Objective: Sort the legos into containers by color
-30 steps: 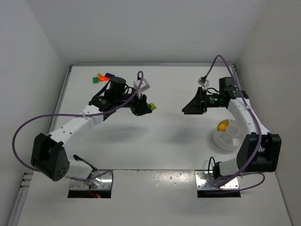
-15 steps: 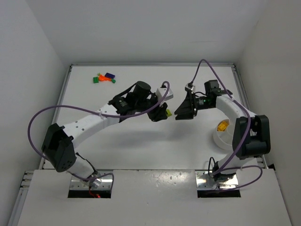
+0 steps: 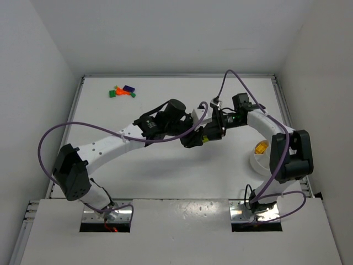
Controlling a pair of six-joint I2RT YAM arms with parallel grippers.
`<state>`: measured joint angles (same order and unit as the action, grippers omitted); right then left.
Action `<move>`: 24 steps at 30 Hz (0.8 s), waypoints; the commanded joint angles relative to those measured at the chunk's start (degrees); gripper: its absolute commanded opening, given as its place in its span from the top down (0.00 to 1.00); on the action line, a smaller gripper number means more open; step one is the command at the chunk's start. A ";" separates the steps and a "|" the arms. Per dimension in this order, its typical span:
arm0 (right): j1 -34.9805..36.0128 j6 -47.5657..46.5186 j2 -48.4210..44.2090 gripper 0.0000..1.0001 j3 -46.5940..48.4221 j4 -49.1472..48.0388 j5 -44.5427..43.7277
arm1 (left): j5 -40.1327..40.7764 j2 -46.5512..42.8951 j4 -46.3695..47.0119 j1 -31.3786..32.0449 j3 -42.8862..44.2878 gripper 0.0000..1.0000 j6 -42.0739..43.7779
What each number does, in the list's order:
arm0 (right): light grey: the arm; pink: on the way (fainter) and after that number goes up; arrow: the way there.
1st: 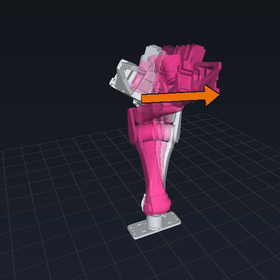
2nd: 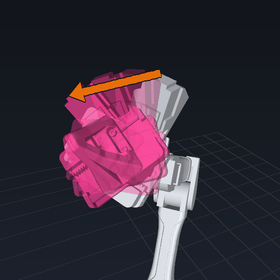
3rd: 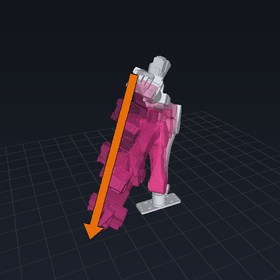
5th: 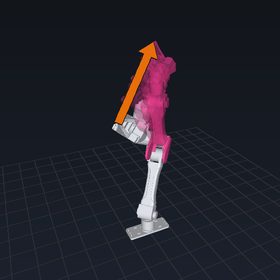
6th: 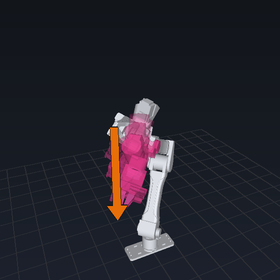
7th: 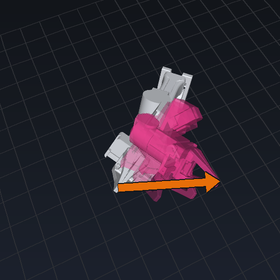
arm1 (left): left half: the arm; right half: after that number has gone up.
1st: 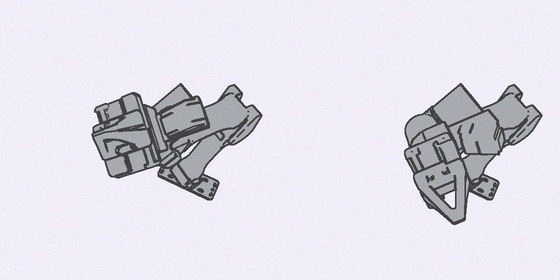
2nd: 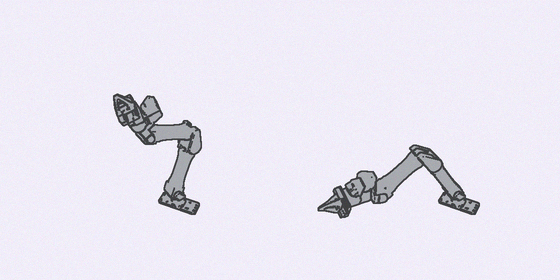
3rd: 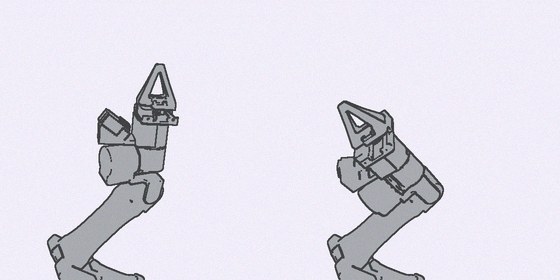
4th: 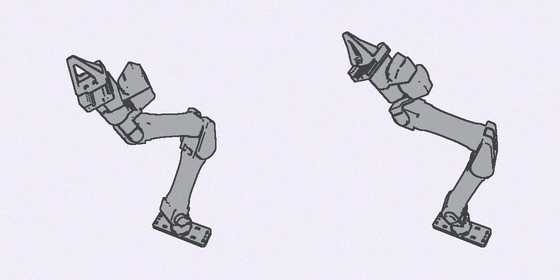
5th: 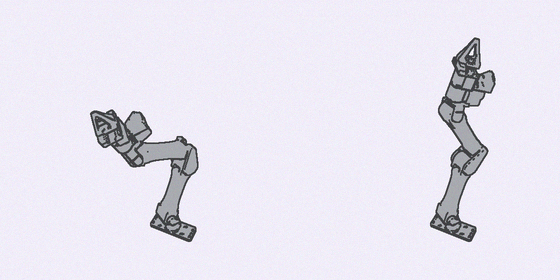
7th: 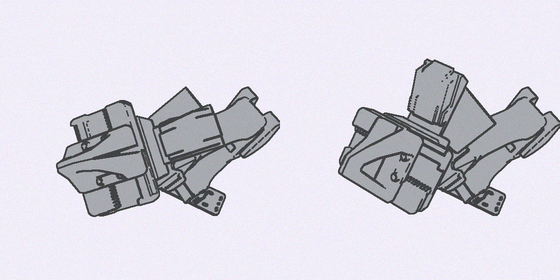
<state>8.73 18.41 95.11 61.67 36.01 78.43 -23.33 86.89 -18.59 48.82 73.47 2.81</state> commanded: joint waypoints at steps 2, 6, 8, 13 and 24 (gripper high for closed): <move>0.58 -0.57 0.25 0.42 2.84 -1.90 2.60 | -0.40 0.21 -0.22 1.19 2.47 0.81 0.53; 0.58 0.48 -0.45 0.68 1.35 -3.57 2.60 | 0.91 0.21 -0.22 1.19 2.47 0.81 1.05; 0.58 0.48 -1.07 0.80 0.73 -3.58 2.60 | 1.44 0.21 -0.22 1.19 1.94 0.81 1.06; -0.02 0.48 -3.87 0.93 0.21 -3.58 2.60 | 3.38 -0.32 -0.22 0.67 1.41 0.77 1.06; -3.81 -22.88 -12.14 1.00 10.13 21.19 -25.39 | -10.41 -3.74 -2.33 -13.83 -0.25 0.00 -0.08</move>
<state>5.93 4.84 86.43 68.27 47.97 64.16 -29.71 86.96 -21.04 38.37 73.52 3.18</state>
